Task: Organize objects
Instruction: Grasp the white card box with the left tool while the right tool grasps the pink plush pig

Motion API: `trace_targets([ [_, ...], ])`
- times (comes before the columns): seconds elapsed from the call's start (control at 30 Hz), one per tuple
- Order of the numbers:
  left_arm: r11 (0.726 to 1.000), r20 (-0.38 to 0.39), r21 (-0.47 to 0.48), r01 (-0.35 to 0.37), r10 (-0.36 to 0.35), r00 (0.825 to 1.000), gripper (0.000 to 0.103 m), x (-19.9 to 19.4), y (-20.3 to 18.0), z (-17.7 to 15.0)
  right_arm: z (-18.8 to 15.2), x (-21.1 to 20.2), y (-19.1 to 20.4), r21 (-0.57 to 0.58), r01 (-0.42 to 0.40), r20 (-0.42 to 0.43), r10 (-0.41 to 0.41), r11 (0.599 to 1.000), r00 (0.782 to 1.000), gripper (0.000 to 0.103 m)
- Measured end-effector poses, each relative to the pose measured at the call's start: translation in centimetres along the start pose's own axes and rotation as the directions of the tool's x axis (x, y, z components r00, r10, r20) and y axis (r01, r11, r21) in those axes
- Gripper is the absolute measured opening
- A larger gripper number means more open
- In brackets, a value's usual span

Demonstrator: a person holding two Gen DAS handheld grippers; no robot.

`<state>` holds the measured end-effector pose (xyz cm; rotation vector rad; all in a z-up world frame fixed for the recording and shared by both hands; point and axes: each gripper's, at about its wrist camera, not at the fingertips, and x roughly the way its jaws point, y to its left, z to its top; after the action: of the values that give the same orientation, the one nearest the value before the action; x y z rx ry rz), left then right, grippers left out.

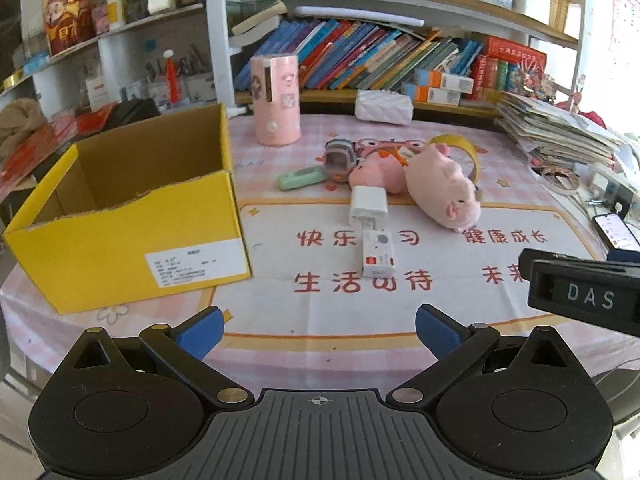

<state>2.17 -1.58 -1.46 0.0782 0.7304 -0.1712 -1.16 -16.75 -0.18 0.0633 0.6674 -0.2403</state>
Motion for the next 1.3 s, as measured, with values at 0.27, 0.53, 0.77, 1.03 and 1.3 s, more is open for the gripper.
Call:
trace_targets([
  [0.27,1.000,-0.013,0.015,0.006,-0.006,1.000,0.102,1.3,-1.0,0.7,0.8,0.6,-0.5,0.005,-0.010,0.006,0.010,1.000,1.000,0.089],
  [0.53,1.000,-0.043,0.018,0.012,-0.011,0.999,0.101,4.0,-2.1,2.3,2.3,2.7,-1.4,-0.002,-0.015,0.001,0.015,1.000,1.000,0.089],
  [0.77,0.999,-0.083,0.030,0.031,-0.028,0.996,0.076,7.1,-3.2,3.4,4.5,6.1,-1.6,-0.039,-0.050,0.008,0.050,0.998,0.999,0.086],
  [1.03,0.999,-0.115,0.018,0.047,-0.044,0.992,0.054,10.8,-4.3,4.3,7.1,11.2,-1.0,-0.157,-0.115,-0.012,0.115,0.981,0.993,0.069],
  [1.3,0.999,-0.156,0.027,0.022,-0.018,0.988,0.044,13.9,-5.4,4.4,8.6,15.8,0.7,-0.270,-0.212,-0.080,0.197,0.939,0.977,0.068],
])
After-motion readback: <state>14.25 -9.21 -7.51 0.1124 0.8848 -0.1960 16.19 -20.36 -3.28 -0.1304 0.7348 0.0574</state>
